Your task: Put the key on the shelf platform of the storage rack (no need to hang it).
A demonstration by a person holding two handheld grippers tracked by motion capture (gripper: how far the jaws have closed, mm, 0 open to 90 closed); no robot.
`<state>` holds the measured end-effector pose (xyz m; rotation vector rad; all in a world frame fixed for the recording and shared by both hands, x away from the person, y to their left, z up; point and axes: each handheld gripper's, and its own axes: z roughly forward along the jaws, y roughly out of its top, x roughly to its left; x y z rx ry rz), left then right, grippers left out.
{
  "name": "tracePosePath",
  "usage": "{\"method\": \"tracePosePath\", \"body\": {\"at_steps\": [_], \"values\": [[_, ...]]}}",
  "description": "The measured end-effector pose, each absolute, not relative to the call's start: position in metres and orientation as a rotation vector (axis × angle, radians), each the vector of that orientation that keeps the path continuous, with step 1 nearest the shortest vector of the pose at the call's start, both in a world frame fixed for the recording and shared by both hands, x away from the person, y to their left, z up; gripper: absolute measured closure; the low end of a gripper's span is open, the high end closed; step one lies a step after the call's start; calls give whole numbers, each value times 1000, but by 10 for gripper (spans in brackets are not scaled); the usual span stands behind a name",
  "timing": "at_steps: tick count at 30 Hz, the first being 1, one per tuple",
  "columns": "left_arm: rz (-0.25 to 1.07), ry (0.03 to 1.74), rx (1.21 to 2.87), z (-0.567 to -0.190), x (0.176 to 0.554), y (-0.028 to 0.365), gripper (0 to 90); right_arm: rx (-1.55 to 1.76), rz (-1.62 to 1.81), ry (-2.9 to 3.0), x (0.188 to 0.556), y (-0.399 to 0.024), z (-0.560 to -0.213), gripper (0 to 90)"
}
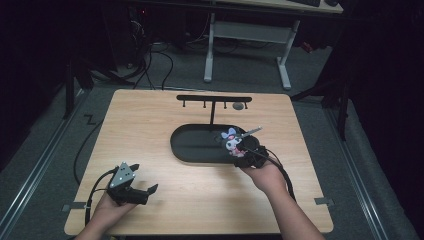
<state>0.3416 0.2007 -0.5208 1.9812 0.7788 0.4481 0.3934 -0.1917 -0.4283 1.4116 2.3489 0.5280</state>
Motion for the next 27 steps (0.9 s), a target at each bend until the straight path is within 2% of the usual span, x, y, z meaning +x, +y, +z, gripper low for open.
{"method": "tracePosePath", "body": {"at_steps": [27], "values": [[439, 754, 1990, -521, 344, 194, 9, 1458, 530, 2316, 438, -179, -435, 484]]}}
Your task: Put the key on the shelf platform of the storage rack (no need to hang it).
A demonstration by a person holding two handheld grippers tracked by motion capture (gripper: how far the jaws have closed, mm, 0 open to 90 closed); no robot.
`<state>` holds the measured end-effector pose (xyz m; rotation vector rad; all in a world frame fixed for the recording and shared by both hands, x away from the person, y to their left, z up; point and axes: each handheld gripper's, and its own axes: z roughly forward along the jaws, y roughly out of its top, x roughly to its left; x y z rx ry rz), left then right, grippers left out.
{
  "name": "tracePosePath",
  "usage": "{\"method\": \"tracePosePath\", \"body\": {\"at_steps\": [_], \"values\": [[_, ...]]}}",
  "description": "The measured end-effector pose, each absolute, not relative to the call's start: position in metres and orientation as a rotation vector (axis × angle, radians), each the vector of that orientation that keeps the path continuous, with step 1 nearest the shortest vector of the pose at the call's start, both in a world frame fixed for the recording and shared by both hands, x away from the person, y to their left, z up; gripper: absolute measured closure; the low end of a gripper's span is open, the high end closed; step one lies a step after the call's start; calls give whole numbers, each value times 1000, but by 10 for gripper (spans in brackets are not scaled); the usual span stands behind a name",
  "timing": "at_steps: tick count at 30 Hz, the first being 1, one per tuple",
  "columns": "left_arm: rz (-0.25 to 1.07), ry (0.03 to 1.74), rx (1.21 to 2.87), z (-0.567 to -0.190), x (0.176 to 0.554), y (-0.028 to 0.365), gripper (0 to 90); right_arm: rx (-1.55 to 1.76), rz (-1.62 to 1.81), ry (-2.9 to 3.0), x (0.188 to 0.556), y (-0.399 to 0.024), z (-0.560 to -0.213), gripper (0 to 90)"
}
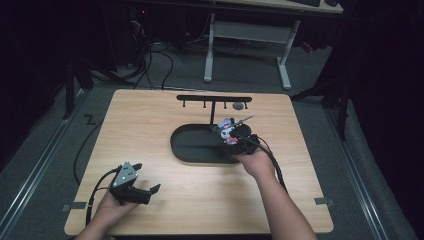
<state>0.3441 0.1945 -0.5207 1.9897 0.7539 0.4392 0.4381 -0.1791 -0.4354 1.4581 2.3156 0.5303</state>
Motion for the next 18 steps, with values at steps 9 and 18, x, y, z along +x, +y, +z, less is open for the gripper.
{"method": "tracePosePath", "body": {"at_steps": [9, 18], "values": [[460, 791, 1980, -521, 335, 209, 9, 1455, 498, 2337, 452, -171, -449, 484], [471, 828, 1967, -521, 329, 220, 9, 1470, 455, 2351, 460, -168, -464, 484]]}}
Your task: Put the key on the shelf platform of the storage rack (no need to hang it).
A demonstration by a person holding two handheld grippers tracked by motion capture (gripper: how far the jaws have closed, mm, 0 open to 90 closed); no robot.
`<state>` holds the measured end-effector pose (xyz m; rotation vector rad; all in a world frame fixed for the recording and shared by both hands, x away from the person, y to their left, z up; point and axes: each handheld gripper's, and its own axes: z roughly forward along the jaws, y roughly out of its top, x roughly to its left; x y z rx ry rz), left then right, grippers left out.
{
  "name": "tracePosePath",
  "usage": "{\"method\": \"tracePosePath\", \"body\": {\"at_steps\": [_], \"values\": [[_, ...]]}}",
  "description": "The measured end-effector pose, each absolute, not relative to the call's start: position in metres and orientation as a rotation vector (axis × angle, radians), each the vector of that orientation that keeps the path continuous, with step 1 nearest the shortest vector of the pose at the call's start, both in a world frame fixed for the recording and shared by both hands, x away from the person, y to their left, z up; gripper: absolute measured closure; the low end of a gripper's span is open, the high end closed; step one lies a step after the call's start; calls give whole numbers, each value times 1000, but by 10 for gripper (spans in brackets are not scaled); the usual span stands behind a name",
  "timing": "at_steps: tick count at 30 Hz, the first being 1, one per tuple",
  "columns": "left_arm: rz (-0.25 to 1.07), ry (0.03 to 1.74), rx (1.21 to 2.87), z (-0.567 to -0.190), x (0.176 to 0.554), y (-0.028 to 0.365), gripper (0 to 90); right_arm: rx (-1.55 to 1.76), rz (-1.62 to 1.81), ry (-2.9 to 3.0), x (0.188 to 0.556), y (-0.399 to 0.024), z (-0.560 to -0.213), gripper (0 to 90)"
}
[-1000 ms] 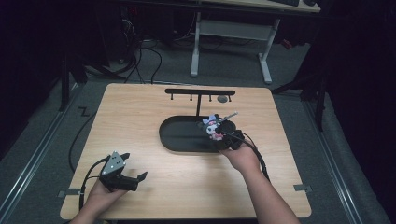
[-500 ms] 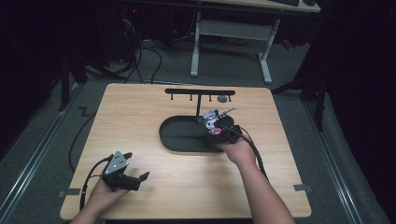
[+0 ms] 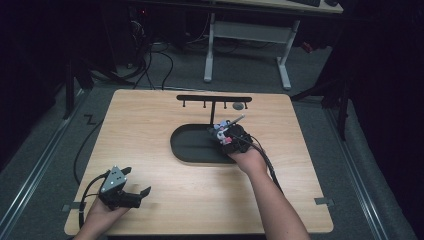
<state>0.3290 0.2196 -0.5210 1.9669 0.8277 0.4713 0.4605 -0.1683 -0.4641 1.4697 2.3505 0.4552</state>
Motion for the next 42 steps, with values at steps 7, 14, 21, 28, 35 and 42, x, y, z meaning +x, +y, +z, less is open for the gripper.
{"method": "tracePosePath", "body": {"at_steps": [7, 14, 21, 28, 35, 42], "values": [[477, 830, 1966, -521, 328, 220, 9, 1520, 419, 2381, 452, -178, -473, 476], [476, 820, 1970, -520, 329, 217, 8, 1575, 464, 2376, 449, -185, -475, 462], [472, 822, 1969, -521, 330, 218, 8, 1572, 467, 2374, 458, -172, -480, 387], [469, 827, 1962, -521, 330, 219, 8, 1557, 506, 2350, 459, -165, -470, 323], [465, 825, 1970, -522, 330, 218, 8, 1513, 540, 2336, 450, -165, -462, 313], [464, 826, 1978, -523, 330, 217, 8, 1442, 617, 2297, 439, -169, -448, 313]]}}
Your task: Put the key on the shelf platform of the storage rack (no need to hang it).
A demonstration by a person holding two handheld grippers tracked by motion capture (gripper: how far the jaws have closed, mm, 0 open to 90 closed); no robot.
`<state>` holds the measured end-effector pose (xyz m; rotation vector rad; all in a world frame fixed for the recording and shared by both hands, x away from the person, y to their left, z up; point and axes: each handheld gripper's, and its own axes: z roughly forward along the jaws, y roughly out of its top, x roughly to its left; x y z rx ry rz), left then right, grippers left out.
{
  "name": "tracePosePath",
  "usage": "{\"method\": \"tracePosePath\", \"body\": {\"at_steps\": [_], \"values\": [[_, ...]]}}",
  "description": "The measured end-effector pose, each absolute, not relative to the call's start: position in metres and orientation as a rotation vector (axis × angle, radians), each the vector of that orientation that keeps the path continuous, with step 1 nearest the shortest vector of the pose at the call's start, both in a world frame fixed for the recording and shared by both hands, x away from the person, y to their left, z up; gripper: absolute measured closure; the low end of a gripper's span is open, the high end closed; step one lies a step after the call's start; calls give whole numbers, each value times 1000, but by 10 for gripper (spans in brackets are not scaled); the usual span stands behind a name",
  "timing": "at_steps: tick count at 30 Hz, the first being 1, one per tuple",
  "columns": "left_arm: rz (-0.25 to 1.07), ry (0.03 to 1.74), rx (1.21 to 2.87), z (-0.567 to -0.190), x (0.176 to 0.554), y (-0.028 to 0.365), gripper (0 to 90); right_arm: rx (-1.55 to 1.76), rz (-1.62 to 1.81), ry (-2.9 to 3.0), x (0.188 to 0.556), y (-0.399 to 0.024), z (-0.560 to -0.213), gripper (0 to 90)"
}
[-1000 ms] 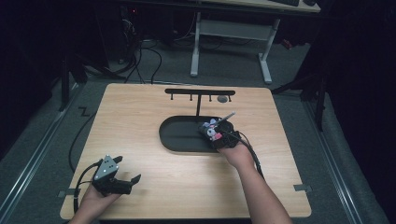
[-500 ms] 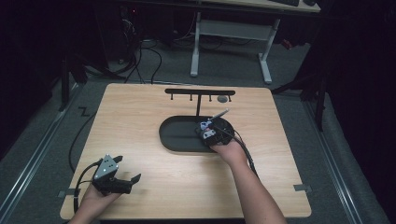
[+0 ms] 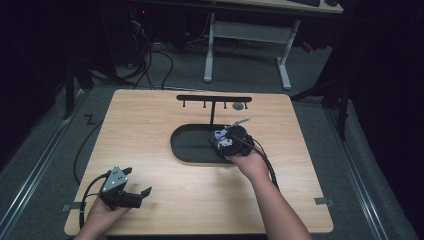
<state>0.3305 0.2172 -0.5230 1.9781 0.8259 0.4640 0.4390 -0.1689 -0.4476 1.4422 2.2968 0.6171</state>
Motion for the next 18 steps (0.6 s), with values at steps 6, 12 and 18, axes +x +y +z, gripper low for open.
{"method": "tracePosePath", "body": {"at_steps": [6, 12, 18], "values": [[463, 820, 1984, -524, 330, 216, 8, 1380, 662, 2274, 426, -170, -447, 322], [460, 816, 1993, -525, 330, 215, 8, 1372, 711, 2243, 414, -177, -455, 324], [451, 820, 1995, -526, 330, 215, 8, 1356, 768, 2202, 400, -189, -462, 313]]}}
